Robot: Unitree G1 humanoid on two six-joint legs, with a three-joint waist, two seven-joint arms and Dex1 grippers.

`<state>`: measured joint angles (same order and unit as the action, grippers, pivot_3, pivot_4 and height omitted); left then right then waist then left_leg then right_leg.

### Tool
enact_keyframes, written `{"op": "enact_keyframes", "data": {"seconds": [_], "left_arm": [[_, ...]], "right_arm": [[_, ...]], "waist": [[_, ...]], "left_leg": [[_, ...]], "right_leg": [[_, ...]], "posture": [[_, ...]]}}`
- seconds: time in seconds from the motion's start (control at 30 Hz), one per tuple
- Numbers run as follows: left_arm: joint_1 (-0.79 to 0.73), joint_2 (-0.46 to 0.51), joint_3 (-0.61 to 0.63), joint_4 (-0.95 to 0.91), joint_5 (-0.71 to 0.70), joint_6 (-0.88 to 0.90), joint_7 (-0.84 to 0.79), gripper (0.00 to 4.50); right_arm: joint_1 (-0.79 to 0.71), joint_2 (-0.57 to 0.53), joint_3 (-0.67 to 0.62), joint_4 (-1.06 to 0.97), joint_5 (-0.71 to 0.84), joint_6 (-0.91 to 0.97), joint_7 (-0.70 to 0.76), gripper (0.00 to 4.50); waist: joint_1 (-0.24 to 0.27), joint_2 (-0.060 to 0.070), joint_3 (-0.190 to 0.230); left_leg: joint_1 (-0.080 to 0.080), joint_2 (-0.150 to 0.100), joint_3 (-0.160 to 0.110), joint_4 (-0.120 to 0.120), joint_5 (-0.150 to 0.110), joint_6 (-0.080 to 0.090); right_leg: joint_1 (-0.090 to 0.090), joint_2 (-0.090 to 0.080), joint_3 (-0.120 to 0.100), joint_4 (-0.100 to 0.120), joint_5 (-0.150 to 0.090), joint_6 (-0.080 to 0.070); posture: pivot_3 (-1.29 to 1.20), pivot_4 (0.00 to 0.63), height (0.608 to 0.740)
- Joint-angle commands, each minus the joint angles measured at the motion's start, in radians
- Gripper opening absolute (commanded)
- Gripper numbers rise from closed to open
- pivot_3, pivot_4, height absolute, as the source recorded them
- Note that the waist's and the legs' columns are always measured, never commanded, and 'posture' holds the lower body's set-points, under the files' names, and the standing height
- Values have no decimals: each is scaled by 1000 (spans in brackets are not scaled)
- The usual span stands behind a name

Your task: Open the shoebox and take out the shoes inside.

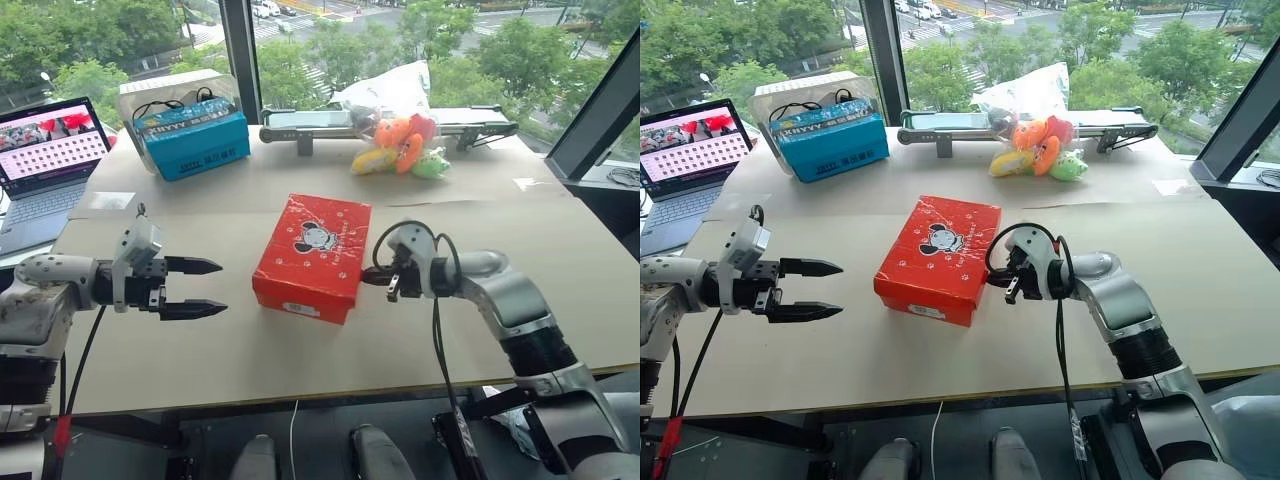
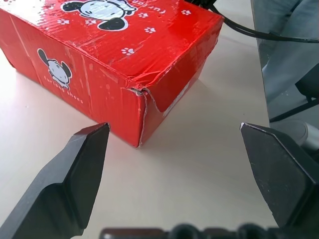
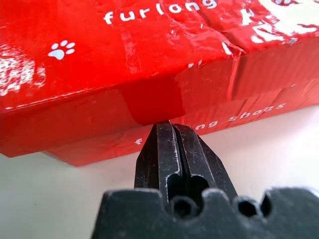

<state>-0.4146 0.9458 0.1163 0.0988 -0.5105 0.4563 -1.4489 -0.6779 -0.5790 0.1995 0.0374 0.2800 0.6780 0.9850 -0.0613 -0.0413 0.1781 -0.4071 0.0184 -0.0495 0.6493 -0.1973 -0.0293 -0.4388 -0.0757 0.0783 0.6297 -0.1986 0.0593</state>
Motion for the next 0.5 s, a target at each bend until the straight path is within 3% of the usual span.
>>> {"op": "enact_keyframes", "data": {"seconds": [0.03,0.3,0.5], "left_arm": [[-12,5,19,-29,-15,-5,3,4486],[25,26,57,-63,-40,15,10,4486],[104,60,194,-106,-103,72,49,4486]], "right_arm": [[-72,-14,-87,-122,112,61,45,0],[-216,62,-137,-107,214,110,23,0],[-380,222,-94,79,162,9,-29,0]], "waist": [[-2,0,0],[-6,0,0],[-15,0,1]], "left_leg": [[0,0,0,0,0,0],[0,0,-1,0,0,0],[0,2,-1,-1,0,0]], "right_leg": [[0,0,0,0,0,0],[0,0,-1,0,0,0],[-2,0,-3,2,0,-2]], "posture": [[0,150,706],[0,150,706],[0,150,706]]}}
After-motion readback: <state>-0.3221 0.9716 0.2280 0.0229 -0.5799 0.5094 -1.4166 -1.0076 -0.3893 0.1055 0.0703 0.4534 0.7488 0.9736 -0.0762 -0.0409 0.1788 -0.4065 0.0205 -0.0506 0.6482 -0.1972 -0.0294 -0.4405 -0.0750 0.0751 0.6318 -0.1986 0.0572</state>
